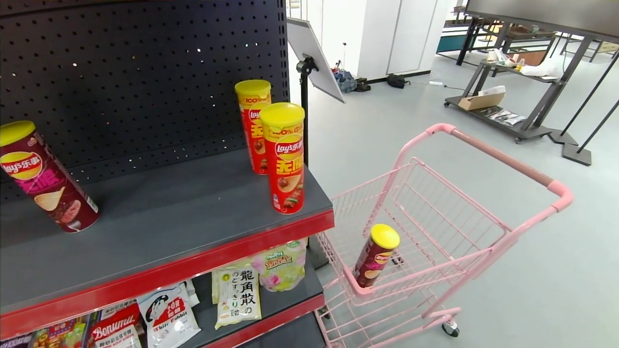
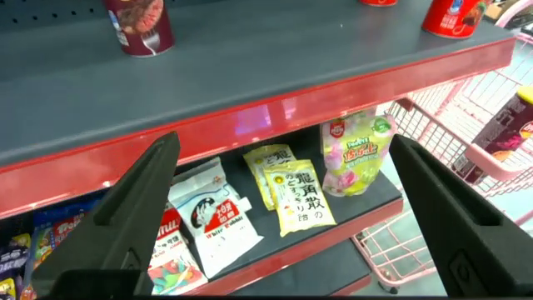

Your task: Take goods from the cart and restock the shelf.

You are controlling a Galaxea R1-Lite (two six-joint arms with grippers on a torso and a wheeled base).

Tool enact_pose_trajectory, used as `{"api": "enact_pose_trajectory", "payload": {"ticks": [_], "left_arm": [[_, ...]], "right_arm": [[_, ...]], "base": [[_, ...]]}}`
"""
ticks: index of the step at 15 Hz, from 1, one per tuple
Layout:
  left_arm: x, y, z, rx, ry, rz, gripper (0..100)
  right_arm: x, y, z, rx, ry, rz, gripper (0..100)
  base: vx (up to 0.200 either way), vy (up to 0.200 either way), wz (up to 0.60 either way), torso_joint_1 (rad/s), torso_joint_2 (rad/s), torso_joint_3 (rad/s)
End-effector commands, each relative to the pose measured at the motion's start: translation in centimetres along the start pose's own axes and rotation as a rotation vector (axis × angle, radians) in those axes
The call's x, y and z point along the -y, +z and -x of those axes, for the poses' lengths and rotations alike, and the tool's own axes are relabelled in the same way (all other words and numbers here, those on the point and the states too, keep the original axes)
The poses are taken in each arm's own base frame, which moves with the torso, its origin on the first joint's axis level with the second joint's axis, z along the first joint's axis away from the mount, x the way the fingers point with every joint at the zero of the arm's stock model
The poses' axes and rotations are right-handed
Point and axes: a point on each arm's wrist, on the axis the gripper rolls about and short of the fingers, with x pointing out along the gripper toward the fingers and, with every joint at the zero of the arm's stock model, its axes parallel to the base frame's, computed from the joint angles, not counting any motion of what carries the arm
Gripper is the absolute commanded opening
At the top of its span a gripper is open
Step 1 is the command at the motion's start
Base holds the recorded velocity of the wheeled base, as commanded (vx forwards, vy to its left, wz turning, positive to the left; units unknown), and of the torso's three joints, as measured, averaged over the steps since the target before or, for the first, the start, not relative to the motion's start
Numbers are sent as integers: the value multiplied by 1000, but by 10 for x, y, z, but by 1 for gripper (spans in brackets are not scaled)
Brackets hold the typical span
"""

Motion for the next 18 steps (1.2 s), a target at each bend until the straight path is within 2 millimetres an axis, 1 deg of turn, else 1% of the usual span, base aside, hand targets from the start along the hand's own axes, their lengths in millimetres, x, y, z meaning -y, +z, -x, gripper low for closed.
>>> {"api": "enact_pose_trajectory", "payload": {"ticks": [1, 11, 18], "left_arm": [[0, 0, 0, -1, 0, 0, 100], [0, 0, 0, -1, 0, 0, 100], [0, 0, 0, -1, 0, 0, 100]], "right_arm": [[0, 0, 0, -1, 0, 2, 100], [0, 0, 0, -1, 0, 2, 100], [0, 0, 0, -1, 0, 2, 100]], "base": [[0, 0, 0, -129, 364, 212], [0, 0, 0, -143, 379, 233], [0, 0, 0, -177, 541, 359]]}}
